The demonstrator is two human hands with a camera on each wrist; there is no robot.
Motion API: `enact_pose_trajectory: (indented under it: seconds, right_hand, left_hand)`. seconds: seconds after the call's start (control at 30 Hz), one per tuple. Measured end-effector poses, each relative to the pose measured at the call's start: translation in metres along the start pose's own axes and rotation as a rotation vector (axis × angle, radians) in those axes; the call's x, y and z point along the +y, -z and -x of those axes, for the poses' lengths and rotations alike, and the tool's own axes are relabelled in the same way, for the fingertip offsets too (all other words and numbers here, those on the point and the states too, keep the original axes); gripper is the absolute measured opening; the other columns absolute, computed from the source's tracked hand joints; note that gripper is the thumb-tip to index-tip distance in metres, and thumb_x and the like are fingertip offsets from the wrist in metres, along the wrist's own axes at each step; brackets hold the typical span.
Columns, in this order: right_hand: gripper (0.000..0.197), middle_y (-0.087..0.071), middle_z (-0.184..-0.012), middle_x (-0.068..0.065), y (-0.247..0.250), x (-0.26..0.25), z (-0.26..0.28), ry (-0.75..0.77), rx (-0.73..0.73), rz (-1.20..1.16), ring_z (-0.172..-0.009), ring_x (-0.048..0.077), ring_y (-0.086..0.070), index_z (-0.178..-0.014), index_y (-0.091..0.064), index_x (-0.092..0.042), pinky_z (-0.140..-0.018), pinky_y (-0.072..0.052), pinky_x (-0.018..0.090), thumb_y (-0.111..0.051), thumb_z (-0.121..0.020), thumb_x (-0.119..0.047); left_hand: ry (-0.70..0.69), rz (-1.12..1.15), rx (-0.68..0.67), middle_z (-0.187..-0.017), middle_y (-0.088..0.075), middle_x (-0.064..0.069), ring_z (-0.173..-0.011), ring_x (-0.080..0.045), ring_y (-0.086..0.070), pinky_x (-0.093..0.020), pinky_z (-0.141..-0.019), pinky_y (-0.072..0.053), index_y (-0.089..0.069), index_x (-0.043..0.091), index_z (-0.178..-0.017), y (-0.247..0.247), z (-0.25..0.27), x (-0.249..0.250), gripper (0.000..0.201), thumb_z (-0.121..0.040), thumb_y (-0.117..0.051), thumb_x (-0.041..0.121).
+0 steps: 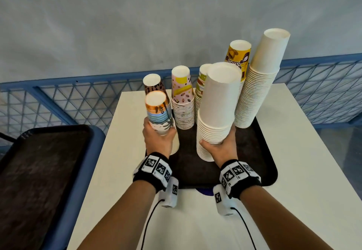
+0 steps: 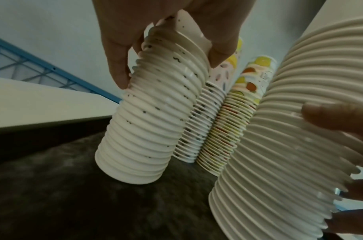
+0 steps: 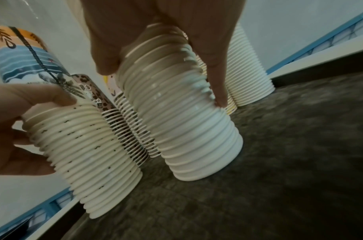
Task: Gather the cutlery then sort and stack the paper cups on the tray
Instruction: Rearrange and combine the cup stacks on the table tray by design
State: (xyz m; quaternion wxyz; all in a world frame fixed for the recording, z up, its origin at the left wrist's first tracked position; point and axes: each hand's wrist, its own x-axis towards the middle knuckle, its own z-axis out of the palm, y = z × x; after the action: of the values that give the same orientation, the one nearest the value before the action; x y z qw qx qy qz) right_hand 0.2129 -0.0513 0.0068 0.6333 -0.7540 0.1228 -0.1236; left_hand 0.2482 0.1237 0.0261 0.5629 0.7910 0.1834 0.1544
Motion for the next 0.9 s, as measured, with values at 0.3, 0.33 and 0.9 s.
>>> enact_pose_trajectory:
  seconds: [0.3,0.33,0.9]
  right_hand:
    - [0.106,-0.038,-0.142,0.005,-0.045,-0.008,-0.013,0.041,-0.129,0.010,-0.132,0.018,-0.036,-0.142,-0.022,-0.017,-0.111,-0.028,0.031,-0.085,-0.057,-0.012]
    - [0.106,-0.038,-0.143,0.004,-0.048,-0.007,-0.015,0.042,-0.135,0.015,-0.132,0.019,-0.036,-0.142,-0.022,-0.017,-0.111,-0.028,0.031,-0.085,-0.057,-0.012]
    - [0.106,-0.035,-0.145,0.006,-0.074,-0.009,-0.024,-0.001,-0.108,0.040,-0.133,0.017,-0.034,-0.145,-0.015,-0.017,-0.110,-0.025,0.027,-0.082,-0.063,-0.012]
  left_hand:
    - [-0.037,-0.040,-0.019,-0.125,-0.056,-0.007,-0.116,-0.023,-0.054,-0.027,-0.096,-0.040,-0.039,0.018,-0.133,0.014,-0.027,-0.006,0.078,-0.065,-0.078,0.018]
    - [-0.038,-0.038,-0.027,-0.125,-0.055,-0.006,-0.117,-0.023,-0.054,-0.028,-0.096,-0.040,-0.039,0.018,-0.133,0.013,-0.028,-0.007,0.079,-0.065,-0.078,0.018]
    - [-0.057,-0.015,-0.129,-0.129,-0.050,-0.006,-0.119,-0.020,-0.051,-0.025,-0.096,-0.039,-0.034,0.019,-0.135,0.018,-0.030,-0.009,0.083,-0.065,-0.079,0.023]
